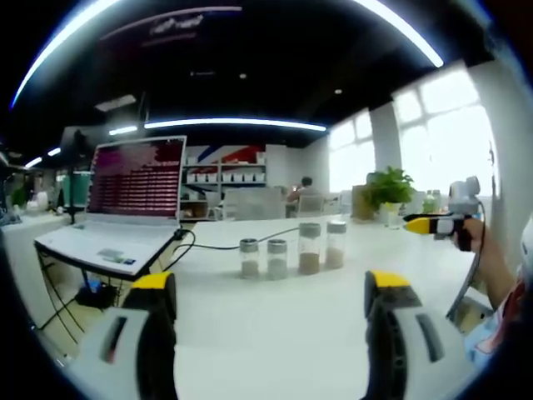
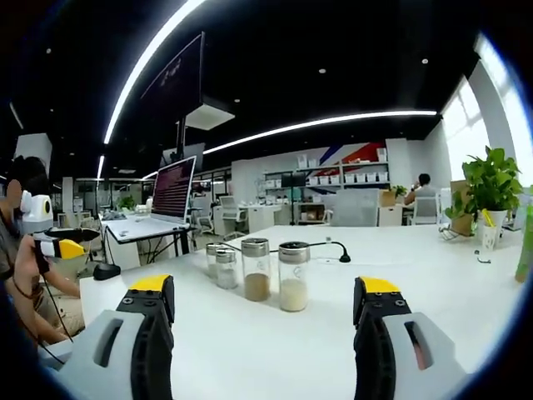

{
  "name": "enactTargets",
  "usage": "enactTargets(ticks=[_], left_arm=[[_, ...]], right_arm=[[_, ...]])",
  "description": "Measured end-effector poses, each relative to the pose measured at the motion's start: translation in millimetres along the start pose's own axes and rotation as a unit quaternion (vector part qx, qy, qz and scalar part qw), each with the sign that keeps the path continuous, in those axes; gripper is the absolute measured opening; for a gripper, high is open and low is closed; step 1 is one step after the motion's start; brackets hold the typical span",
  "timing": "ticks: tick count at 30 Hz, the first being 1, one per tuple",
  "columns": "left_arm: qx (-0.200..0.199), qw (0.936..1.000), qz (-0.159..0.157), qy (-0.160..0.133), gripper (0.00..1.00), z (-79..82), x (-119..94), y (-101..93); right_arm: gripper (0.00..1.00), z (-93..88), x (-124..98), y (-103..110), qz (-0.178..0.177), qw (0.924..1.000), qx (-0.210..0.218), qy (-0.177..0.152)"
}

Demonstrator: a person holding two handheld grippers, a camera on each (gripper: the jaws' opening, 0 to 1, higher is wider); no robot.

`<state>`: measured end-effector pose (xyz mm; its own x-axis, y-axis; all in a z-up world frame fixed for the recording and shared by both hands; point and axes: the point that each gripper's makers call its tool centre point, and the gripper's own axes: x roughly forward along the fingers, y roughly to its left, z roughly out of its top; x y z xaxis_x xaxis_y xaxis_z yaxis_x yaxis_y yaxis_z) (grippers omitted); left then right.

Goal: Rotate the seasoning bottle until the label or dispensing opening points toward the visible target arrow and the bottle remains upright within the marked orientation range

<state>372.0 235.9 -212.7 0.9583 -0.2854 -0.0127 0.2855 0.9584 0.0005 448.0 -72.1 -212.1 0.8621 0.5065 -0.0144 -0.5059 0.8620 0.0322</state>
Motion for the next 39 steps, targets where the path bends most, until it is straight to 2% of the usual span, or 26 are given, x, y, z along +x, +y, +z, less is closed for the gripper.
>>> enactTargets(ticks=[23,31,39], left_arm=[[-0.005,1.0000,0.000,0.002,0.99,-1.4,-3,2.1],[-0.006,1.0000,-0.002,0.001,0.99,-1.3,-1,0.7],[-0.008,1.0000,-0.002,0.003,0.99,-1.9,-1,2.7]], right_arm=[[0.81,-5.4,45,14,0.009,0.9999,-0.003,0.010],[0.76,1.2,60,22,0.013,0.9999,-0.010,-0.001],[0.72,0.3,76,25,0.011,0.9999,-0.010,-0.001]])
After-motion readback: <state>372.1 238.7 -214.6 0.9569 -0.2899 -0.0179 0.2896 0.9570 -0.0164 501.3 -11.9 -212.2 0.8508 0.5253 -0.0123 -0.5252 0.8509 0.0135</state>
